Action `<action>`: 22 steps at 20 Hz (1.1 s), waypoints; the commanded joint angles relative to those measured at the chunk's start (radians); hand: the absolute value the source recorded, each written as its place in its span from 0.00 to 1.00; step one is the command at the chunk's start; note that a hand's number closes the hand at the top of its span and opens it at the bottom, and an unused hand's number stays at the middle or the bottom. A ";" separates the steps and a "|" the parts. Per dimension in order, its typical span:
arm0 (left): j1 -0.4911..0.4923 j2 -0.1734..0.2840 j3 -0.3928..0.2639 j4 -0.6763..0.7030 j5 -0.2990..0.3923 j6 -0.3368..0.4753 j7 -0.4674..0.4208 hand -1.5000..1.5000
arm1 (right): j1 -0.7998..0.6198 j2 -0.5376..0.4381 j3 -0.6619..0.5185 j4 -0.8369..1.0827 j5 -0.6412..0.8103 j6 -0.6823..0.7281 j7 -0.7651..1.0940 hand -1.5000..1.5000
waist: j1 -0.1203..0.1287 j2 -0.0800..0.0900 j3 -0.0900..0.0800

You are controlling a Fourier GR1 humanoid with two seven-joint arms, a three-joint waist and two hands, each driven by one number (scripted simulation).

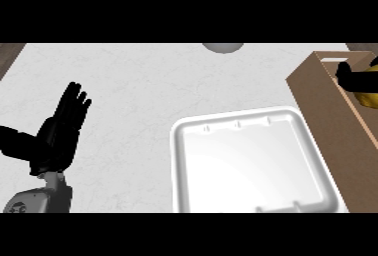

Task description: Pick the lemon from the tray and place it in the cardboard box

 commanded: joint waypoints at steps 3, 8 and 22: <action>0.004 0.007 0.014 -0.001 0.020 -0.017 -0.017 0.50 | 0.081 -0.066 0.058 0.216 0.016 0.160 -0.052 1.00 | 0.011 0.004 0.000; 0.001 0.000 0.019 0.046 0.027 -0.028 -0.039 0.50 | 0.053 -0.061 -0.033 0.408 -0.058 0.073 -0.193 0.00 | 0.006 0.002 0.000; 0.026 0.006 0.014 -0.026 0.017 -0.011 0.007 0.50 | -0.046 0.036 -0.331 0.280 -0.337 -0.285 -0.314 0.00 | -0.005 -0.005 0.000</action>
